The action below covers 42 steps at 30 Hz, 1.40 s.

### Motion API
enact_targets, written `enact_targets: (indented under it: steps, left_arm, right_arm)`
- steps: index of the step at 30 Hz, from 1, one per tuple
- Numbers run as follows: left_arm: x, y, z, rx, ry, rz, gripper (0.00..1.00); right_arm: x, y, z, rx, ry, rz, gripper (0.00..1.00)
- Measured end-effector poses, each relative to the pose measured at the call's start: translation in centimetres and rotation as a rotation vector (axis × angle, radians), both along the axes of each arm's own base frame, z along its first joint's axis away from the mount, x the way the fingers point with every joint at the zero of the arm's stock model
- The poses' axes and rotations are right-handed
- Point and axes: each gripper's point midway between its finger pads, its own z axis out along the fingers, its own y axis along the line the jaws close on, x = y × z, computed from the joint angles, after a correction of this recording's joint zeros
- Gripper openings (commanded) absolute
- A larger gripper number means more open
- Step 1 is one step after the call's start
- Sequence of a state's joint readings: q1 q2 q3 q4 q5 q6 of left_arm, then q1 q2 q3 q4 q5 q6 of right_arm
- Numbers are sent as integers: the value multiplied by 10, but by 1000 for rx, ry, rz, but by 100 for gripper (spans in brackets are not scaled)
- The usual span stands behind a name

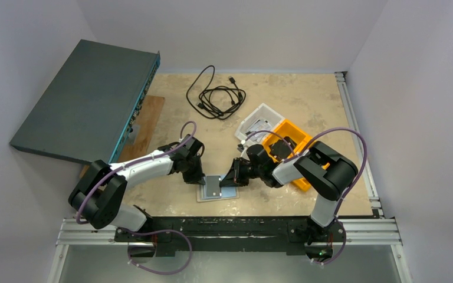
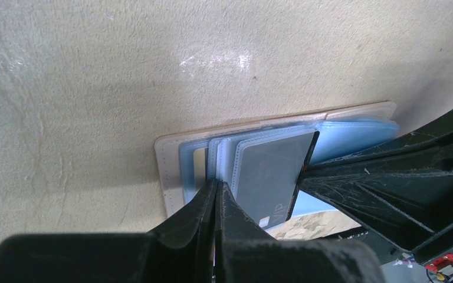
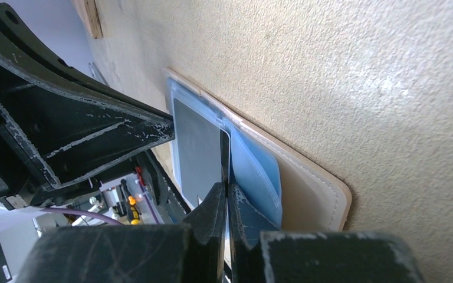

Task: Take the credit cards out of the card holder
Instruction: Remove the credit card from the card holder.

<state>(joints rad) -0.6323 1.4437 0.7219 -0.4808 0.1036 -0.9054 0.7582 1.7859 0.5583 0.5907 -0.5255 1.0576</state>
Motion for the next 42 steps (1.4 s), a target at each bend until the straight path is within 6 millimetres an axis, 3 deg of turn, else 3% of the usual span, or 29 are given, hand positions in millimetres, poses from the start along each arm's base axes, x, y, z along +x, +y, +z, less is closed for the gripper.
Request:
enact_targets:
  steps: [9,16,20,24,28,30,42]
  left_arm:
    - [-7,10,12,26,-28,-54,15]
    - [-8,-1,28,-19,-73,-110,8]
    - [-6,-12,26,-52,-74,-130,0]
    - [-4,-16,15,-48,-56,-133,0]
    - [-5,-13,6,-23,-38,-129,0]
    - [-5,-12,4,-15,-35,-126,0]
    - [-4,-11,2,-5,-30,-117,0]
  right_arm:
    - [1,-1,-1,-6,-3,-7,0]
    - [1,-1,-1,-7,-3,-7,0]
    - [1,-1,-1,-7,-4,-7,0]
    - [1,-1,-1,-7,-4,-6,1]
    - [1,-1,-1,-8,-4,-6,17]
    - [1,0,0,-2,-6,-4,19]
    - [1,1,1,6,-9,0,10]
